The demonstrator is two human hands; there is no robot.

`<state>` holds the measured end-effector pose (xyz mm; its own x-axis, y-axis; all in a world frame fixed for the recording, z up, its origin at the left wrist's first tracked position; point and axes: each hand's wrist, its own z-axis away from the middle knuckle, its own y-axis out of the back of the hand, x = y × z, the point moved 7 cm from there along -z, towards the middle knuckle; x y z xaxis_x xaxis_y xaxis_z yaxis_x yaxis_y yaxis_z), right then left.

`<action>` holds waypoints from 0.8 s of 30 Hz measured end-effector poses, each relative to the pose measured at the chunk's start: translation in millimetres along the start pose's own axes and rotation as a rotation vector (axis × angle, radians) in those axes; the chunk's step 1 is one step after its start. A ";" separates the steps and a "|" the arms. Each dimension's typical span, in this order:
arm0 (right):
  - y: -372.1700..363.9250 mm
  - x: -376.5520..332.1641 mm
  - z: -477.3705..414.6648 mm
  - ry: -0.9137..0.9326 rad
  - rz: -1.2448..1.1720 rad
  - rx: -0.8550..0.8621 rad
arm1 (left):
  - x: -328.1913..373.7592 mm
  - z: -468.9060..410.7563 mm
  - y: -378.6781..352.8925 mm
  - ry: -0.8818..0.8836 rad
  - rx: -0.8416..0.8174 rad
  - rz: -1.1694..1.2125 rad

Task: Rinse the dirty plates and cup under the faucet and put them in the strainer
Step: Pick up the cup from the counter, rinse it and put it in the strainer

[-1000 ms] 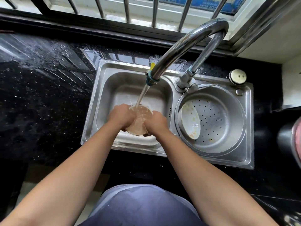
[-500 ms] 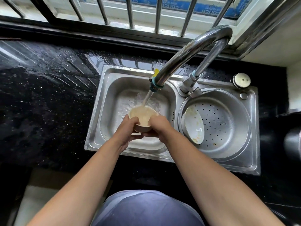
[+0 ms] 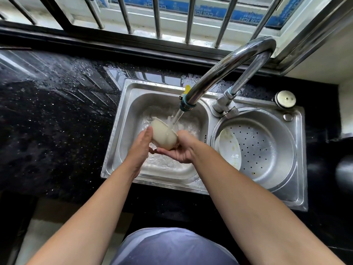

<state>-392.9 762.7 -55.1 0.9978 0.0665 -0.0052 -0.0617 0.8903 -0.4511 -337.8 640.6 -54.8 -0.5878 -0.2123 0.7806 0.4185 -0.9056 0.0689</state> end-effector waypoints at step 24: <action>170.4 -109.3 96.5 0.716 -0.154 0.594 | -29.8 -10.4 -37.9 0.274 -0.080 0.512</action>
<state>-514.9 950.6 -45.2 0.7619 -0.1878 -0.6198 0.2664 0.9632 0.0356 -343.4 677.4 -87.2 -0.4866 -0.7081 0.5117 0.6492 -0.6850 -0.3306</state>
